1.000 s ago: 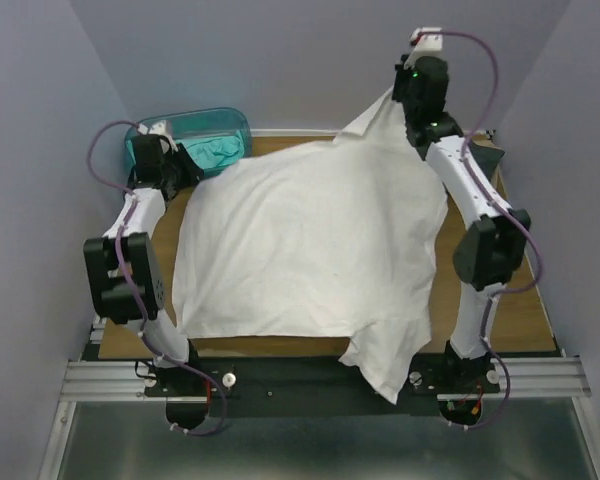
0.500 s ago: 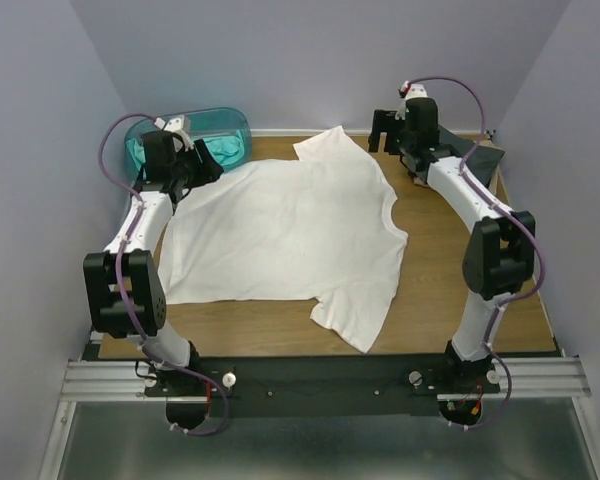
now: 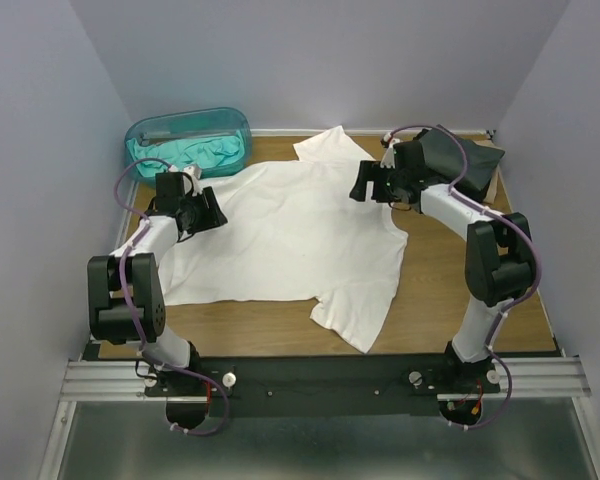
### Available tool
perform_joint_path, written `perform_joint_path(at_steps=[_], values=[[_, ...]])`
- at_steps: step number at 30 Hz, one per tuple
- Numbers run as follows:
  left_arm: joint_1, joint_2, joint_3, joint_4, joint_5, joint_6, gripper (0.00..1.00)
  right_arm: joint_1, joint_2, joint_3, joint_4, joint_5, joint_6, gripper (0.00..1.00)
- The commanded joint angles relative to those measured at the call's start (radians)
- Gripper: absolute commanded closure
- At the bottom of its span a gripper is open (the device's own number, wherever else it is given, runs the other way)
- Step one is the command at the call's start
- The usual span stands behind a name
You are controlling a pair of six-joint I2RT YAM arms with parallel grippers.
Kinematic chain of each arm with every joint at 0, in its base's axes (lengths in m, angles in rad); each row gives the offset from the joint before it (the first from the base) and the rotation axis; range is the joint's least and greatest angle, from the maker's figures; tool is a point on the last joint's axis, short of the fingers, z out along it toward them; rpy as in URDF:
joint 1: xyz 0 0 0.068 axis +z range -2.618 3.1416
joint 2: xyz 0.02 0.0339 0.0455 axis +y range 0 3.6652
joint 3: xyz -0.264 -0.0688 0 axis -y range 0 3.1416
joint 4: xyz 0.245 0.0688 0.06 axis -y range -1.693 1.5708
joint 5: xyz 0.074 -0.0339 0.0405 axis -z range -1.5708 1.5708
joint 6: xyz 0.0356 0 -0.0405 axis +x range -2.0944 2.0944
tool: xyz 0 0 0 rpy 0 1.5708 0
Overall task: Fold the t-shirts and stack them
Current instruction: Flatten the tshirt out
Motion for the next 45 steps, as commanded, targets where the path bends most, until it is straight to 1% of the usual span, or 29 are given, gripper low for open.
perform_joint_path(at_steps=[1,5,8,12,16,17,21,24,28,32,33,35,37,38,43,45], values=[[0.006,-0.050,-0.035,-0.031,-0.058,0.040,0.37,0.011,0.008,-0.038,0.001,-0.036,0.009,0.07],[0.012,-0.030,-0.061,-0.044,-0.052,0.047,0.37,0.011,0.041,-0.087,0.004,-0.023,-0.008,0.07],[0.012,-0.010,-0.052,-0.053,-0.060,0.045,0.37,0.011,0.073,-0.108,0.010,-0.018,-0.005,0.07],[0.018,-0.041,-0.034,-0.070,-0.083,0.047,0.36,0.011,0.094,-0.145,0.008,0.022,-0.011,0.08],[0.051,-0.082,-0.014,-0.105,-0.150,0.074,0.31,0.009,0.097,-0.171,0.005,0.083,-0.002,0.07],[0.076,-0.079,-0.008,-0.125,-0.165,0.088,0.31,0.005,0.096,-0.177,0.002,0.108,0.012,0.07],[0.140,-0.053,-0.006,-0.157,-0.170,0.106,0.31,-0.014,0.093,-0.190,-0.010,0.148,0.058,0.07],[0.170,-0.042,-0.018,-0.163,-0.189,0.111,0.31,-0.028,0.079,-0.199,-0.030,0.200,0.075,0.06],[0.185,-0.029,-0.028,-0.165,-0.234,0.108,0.32,-0.040,0.071,-0.197,-0.041,0.221,0.078,0.06],[0.188,-0.027,-0.025,-0.148,-0.244,0.103,0.38,-0.046,0.077,-0.191,-0.048,0.254,0.078,0.05],[0.187,-0.023,-0.023,-0.147,-0.232,0.103,0.44,-0.044,0.081,-0.191,-0.048,0.252,0.080,0.05],[0.187,-0.001,-0.025,-0.136,-0.201,0.099,0.51,-0.046,0.087,-0.185,-0.050,0.244,0.081,0.05],[0.188,0.016,-0.028,-0.121,-0.187,0.096,0.54,-0.046,0.096,-0.179,-0.050,0.234,0.084,0.05],[0.188,0.022,-0.031,-0.114,-0.176,0.096,0.58,-0.047,0.099,-0.177,-0.052,0.235,0.086,0.05],[0.187,0.053,-0.035,-0.073,-0.161,0.085,0.59,-0.047,0.111,-0.171,-0.052,0.235,0.089,0.05],[0.187,0.080,-0.023,-0.070,-0.158,0.086,0.59,-0.046,0.114,-0.171,-0.052,0.206,0.089,0.05]])
